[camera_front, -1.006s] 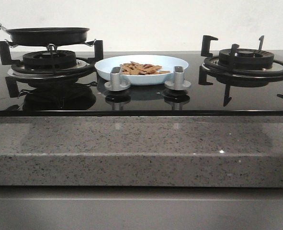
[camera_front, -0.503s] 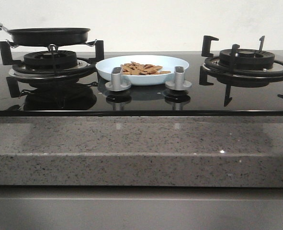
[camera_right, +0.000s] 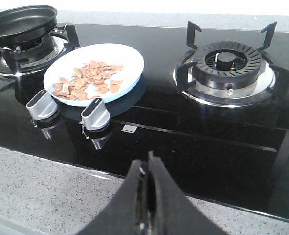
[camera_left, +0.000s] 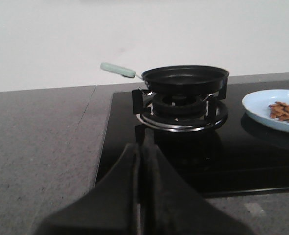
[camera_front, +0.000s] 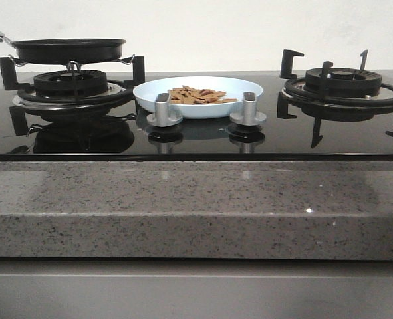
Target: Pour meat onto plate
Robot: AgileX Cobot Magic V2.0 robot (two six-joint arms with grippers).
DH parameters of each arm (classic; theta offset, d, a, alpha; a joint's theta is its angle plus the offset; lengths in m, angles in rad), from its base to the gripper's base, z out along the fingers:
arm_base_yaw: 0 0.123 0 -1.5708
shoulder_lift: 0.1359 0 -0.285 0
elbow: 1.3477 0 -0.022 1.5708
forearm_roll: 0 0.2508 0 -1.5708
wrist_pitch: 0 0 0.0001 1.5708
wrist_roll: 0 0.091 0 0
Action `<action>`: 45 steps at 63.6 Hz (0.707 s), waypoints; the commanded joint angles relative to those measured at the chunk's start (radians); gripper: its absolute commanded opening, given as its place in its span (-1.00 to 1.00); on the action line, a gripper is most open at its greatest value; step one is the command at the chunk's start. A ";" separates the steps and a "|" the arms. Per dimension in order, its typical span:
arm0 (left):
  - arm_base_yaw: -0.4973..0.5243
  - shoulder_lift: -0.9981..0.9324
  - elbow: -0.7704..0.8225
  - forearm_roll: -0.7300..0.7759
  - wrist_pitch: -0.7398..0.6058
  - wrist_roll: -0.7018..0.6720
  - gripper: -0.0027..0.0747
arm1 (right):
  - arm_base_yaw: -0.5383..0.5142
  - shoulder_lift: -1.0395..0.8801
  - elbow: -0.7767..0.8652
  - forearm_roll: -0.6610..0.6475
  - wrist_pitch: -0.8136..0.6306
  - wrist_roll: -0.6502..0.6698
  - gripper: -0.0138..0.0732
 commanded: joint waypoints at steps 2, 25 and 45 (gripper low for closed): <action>0.030 -0.036 0.035 -0.023 -0.064 -0.012 -0.98 | -0.005 0.003 -0.026 0.014 -0.074 -0.009 -0.84; 0.095 -0.043 0.165 -0.041 -0.139 -0.012 -0.98 | -0.005 0.003 -0.026 0.014 -0.071 -0.009 -0.84; 0.095 -0.043 0.176 -0.063 -0.144 -0.012 -0.98 | -0.005 0.003 -0.026 0.014 -0.071 -0.009 -0.84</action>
